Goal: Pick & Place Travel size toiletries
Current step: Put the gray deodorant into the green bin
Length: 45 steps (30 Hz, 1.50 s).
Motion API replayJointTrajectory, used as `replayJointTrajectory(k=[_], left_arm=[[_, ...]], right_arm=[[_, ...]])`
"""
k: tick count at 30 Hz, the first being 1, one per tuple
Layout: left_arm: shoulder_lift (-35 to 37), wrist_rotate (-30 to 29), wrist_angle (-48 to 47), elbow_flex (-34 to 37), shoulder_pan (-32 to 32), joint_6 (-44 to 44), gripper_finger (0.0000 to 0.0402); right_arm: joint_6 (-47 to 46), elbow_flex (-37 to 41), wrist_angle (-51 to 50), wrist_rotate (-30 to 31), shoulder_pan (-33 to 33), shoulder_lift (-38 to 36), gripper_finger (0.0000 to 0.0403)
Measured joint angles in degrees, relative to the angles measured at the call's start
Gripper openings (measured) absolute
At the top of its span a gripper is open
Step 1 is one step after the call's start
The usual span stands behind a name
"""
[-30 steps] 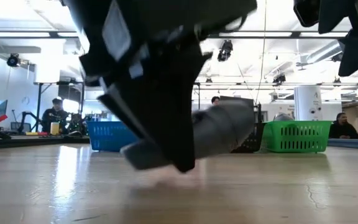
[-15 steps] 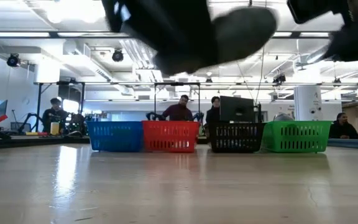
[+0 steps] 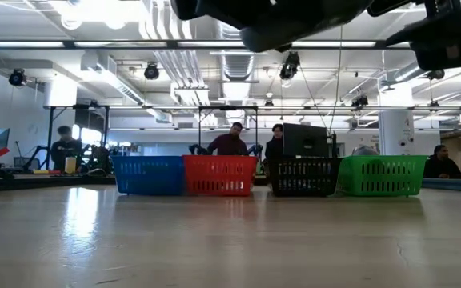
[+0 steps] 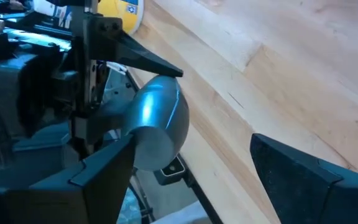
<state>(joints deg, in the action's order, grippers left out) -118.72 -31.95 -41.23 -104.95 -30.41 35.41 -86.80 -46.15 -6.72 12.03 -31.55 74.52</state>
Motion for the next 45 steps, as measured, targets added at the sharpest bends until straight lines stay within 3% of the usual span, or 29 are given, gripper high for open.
replayJointTrajectory(k=[14, 21, 37, 45], left_arm=[[0.0, 1.9, 1.3, -0.2, 3.3, -5.5, 0.0190], [0.0, 3.6, 0.1, -0.2, 3.3, -5.3, 0.0190], [0.0, 5.5, -1.6, -0.2, 3.4, -5.2, 0.0190], [0.0, 6.9, 0.6, -0.2, 4.7, -6.7, 0.0190]], right_arm=[[1.3, -1.2, -0.2, 2.3, 0.5, -0.2, 0.0345], [0.9, -1.2, -5.1, 2.1, 0.4, -1.1, 0.0354], [1.1, -1.2, -1.7, -0.2, 0.3, -2.3, 0.0331], [1.8, -1.2, -0.2, -0.1, 0.3, -1.3, 0.0351]])
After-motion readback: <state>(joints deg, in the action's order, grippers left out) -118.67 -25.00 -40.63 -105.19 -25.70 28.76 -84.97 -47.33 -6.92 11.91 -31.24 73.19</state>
